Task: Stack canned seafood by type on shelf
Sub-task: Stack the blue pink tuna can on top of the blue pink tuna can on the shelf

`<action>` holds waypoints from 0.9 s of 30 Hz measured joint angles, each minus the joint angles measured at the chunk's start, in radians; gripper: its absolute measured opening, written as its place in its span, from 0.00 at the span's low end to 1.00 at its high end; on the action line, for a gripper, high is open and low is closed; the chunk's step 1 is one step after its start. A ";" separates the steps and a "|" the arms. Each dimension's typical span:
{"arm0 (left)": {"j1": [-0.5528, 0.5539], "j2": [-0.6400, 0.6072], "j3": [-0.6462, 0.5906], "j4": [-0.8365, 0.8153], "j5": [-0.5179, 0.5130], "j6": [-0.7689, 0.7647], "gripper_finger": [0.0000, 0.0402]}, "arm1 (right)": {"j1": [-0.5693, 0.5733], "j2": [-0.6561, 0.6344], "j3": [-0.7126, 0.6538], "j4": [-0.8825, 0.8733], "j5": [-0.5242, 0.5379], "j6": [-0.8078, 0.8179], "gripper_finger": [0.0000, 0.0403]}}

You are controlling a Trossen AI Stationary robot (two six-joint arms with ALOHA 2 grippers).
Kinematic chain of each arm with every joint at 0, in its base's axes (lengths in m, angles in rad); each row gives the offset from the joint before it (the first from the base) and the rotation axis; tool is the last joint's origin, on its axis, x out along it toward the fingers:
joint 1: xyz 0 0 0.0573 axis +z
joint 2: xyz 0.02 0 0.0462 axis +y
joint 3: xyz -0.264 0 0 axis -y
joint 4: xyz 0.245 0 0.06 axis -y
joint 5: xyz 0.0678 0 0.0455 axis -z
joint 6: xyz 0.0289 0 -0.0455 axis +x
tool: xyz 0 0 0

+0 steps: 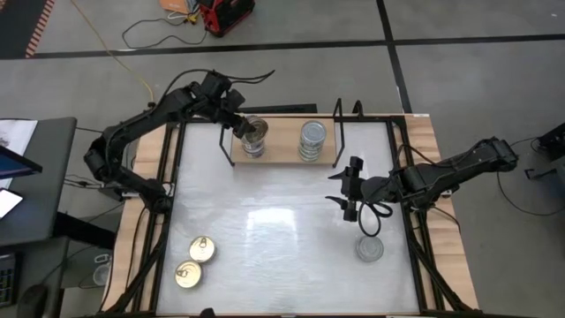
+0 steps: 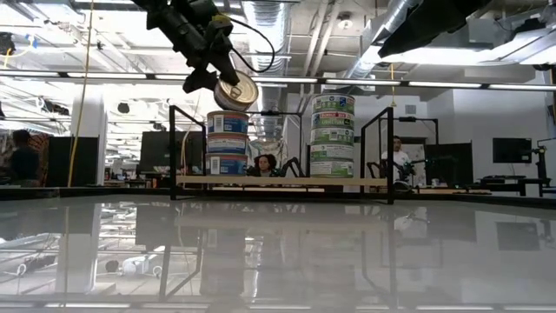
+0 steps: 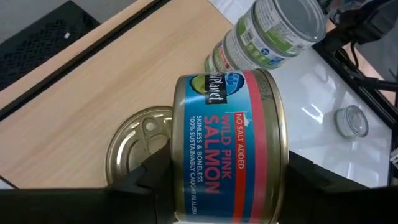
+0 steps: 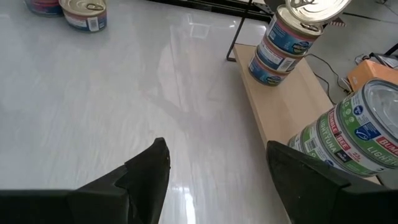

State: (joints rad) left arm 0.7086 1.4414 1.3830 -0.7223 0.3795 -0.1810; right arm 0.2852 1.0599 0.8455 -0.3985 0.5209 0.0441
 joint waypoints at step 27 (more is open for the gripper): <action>-0.007 -0.001 -0.069 0.038 -0.023 0.000 0.61 | 0.000 0.000 0.000 0.003 0.000 0.000 0.72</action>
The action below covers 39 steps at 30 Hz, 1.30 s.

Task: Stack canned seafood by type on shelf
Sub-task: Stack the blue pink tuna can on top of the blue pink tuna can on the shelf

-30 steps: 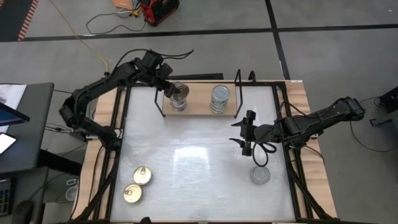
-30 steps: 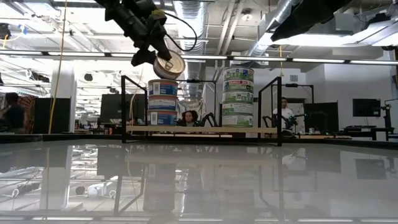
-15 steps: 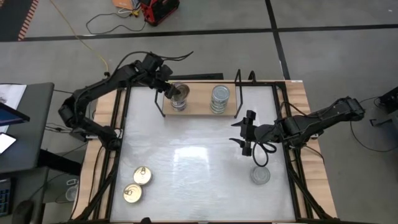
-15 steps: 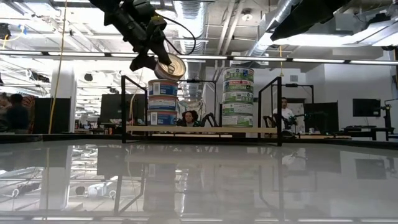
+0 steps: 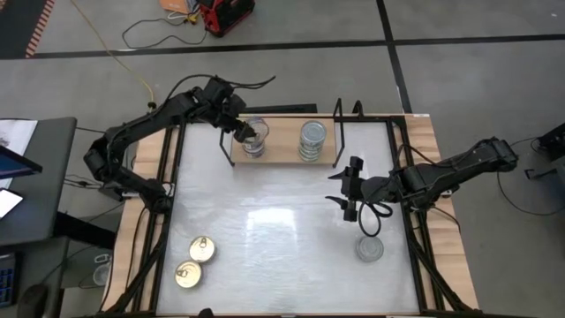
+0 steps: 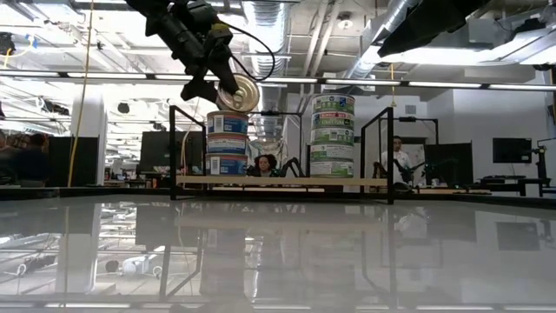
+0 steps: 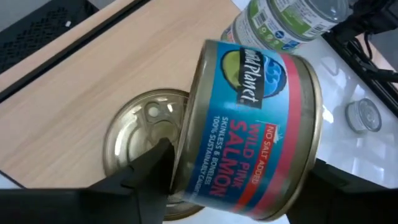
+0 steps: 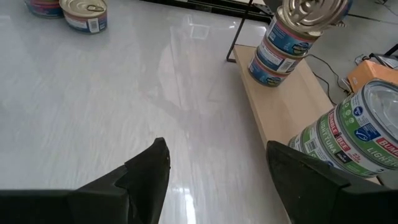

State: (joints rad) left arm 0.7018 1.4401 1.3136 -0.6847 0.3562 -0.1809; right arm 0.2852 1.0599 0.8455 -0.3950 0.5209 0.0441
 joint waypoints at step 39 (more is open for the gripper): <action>0.084 0.069 0.030 -0.068 0.324 -0.026 0.45 | -0.001 0.000 0.000 0.037 0.000 -0.021 0.72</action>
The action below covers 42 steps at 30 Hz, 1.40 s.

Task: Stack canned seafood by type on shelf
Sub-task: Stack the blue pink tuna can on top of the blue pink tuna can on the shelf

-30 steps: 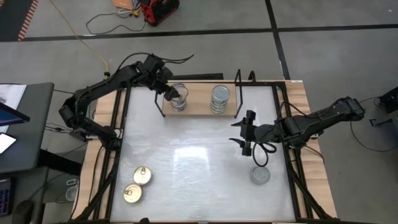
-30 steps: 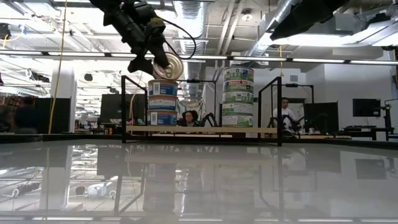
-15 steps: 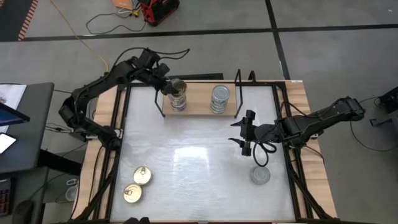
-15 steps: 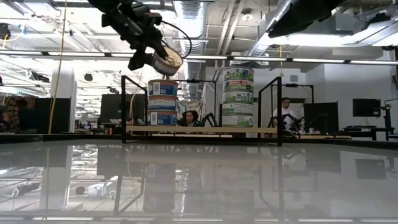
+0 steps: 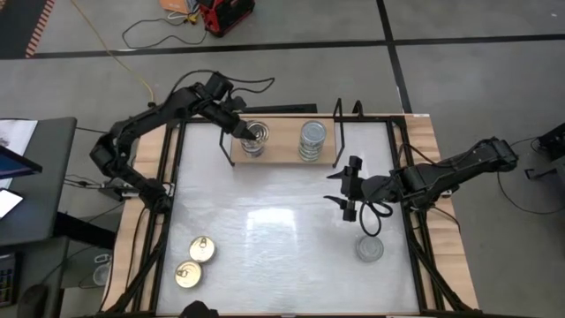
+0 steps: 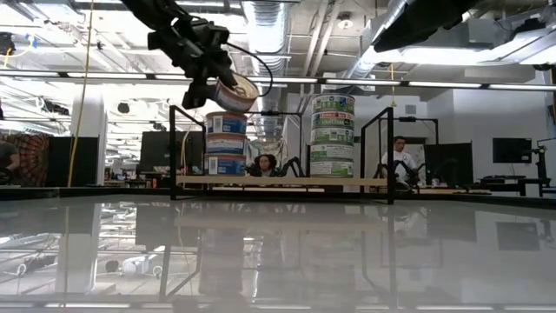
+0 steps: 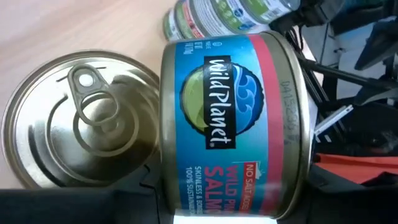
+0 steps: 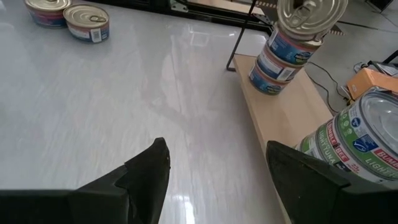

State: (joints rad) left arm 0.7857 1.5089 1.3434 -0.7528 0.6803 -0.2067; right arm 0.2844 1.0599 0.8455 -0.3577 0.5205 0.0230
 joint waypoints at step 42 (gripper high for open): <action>0.020 -0.003 0.064 -0.072 -0.104 0.039 0.45 | 0.001 0.000 0.000 0.000 0.000 0.003 0.72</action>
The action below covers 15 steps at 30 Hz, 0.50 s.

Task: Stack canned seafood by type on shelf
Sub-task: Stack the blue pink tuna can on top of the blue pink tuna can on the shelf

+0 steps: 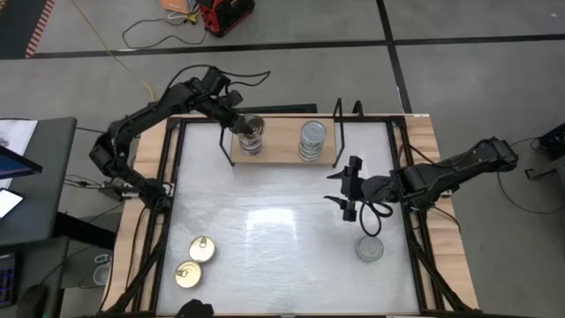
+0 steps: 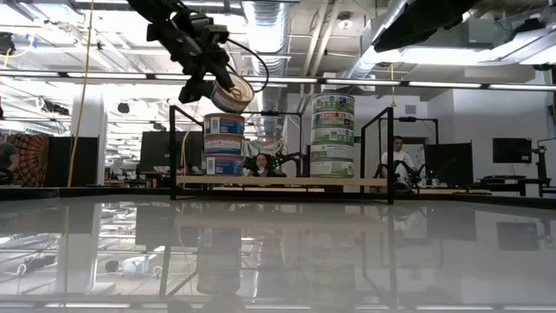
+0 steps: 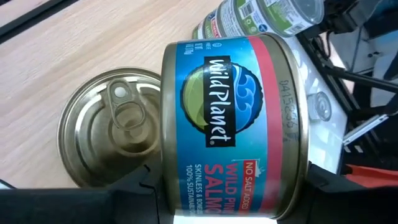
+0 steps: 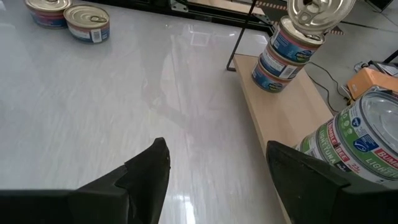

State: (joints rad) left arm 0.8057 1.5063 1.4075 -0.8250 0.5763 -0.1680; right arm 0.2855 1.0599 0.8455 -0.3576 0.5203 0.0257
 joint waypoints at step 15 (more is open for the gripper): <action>0.001 0.000 0.000 -0.004 -0.058 -0.002 0.48 | 0.000 0.000 0.000 0.001 0.000 0.000 0.72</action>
State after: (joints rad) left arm 0.8062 1.5063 1.4075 -0.8288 0.5182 -0.1697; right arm 0.2855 1.0599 0.8455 -0.3569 0.5205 0.0261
